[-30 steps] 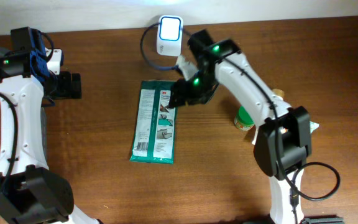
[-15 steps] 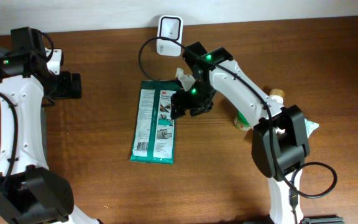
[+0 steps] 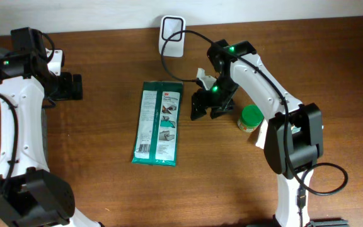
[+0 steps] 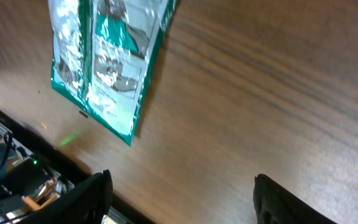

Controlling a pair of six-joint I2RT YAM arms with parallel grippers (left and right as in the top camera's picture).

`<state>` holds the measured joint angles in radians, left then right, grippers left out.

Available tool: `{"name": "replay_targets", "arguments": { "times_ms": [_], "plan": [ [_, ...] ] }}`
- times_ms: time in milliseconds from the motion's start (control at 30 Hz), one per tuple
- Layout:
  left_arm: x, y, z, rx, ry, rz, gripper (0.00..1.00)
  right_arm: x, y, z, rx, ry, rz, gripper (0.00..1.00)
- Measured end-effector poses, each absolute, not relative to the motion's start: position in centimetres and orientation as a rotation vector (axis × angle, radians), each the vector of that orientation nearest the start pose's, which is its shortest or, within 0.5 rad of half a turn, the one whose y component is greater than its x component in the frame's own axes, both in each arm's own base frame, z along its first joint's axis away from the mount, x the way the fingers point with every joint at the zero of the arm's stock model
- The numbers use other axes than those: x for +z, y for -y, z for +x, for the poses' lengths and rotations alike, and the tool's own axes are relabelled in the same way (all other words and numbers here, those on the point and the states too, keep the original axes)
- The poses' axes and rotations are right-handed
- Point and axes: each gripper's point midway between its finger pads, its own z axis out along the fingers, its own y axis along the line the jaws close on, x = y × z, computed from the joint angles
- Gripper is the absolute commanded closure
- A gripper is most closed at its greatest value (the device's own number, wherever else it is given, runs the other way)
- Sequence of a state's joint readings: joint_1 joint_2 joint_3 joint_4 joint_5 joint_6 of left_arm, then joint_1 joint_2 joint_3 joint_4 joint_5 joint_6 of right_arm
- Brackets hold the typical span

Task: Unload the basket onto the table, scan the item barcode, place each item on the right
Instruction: 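Move the right gripper over the top of the 3M gloves pack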

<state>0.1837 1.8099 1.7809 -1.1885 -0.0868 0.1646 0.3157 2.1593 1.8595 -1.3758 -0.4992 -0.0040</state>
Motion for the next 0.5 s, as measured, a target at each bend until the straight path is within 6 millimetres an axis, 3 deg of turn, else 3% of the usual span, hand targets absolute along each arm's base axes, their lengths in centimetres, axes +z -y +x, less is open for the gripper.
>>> {"name": "replay_targets", "arguments": {
  "times_ms": [200, 433, 500],
  "plan": [
    [19.3, -9.0, 40.4, 0.206, -2.801, -0.048, 0.01, 9.6, -21.3, 37.0, 0.84, -3.084, -0.472, 0.3],
    [19.3, -9.0, 40.4, 0.206, -2.801, -0.048, 0.0, 10.2, -23.4, 42.0, 0.87, -2.882, -0.369, 0.3],
    [19.3, -9.0, 40.4, 0.207, -2.801, -0.048, 0.01, 10.5, -24.2, 42.6, 0.879, -2.848, -0.364, 0.3]
  ]
}}
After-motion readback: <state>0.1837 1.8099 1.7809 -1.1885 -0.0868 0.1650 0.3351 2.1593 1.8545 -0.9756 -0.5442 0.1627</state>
